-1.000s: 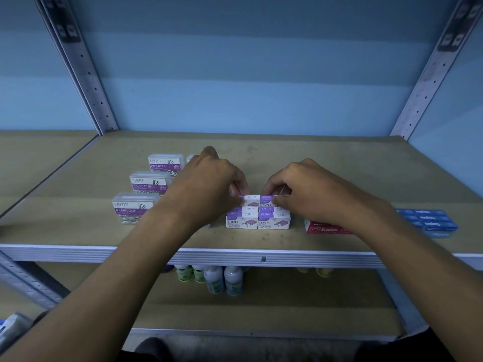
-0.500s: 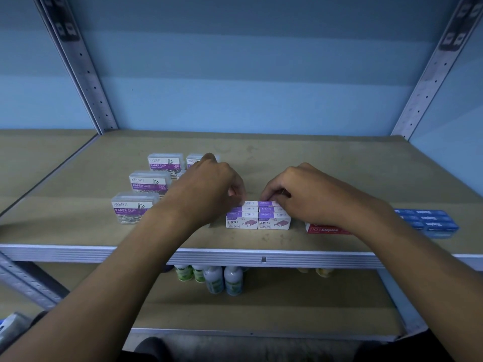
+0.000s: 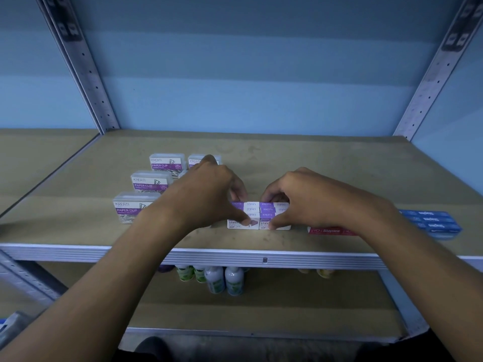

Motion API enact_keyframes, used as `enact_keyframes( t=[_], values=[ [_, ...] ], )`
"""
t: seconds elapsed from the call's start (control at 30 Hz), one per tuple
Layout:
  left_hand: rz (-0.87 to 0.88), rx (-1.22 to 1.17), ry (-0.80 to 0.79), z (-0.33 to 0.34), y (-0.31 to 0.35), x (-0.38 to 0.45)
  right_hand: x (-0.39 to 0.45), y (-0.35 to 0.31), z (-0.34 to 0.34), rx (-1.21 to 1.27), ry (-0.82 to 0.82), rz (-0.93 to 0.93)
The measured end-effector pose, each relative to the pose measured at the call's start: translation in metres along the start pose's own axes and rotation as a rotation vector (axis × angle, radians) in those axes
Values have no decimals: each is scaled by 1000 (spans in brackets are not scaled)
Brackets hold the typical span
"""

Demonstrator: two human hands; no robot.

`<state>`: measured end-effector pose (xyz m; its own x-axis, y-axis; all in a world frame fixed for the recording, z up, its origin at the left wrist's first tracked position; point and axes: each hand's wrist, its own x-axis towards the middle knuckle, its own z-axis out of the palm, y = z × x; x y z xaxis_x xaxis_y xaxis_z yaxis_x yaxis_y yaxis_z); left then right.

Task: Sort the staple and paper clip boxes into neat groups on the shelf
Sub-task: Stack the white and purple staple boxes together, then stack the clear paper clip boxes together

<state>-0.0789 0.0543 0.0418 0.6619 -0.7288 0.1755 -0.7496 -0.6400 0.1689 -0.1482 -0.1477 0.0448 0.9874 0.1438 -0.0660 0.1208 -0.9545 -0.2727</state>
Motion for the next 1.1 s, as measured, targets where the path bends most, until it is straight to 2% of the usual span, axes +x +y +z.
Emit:
enact_keyframes(
  t=[0.13, 0.23, 0.4, 0.63, 0.83, 1.1],
  values=[
    [-10, -50, 6, 0, -2, -2, -2, -3, -4, 17, -17, 4],
    [-13, -106, 84, -5, -7, -3, 1, -6, -11, 95, 23, -3],
    [-39, -26, 230, -20, -26, -13, 20, -15, -12, 111, 169, -53],
    [-176, 97, 278, -36, -75, -42, 44, -36, 1, 140, 229, -124],
    [-274, 52, 254, -30, -106, -54, 62, -52, 14, 137, 272, -152],
    [-282, -59, 185, -31, -123, -56, 78, -61, 26, 161, 282, -136]
  ],
)
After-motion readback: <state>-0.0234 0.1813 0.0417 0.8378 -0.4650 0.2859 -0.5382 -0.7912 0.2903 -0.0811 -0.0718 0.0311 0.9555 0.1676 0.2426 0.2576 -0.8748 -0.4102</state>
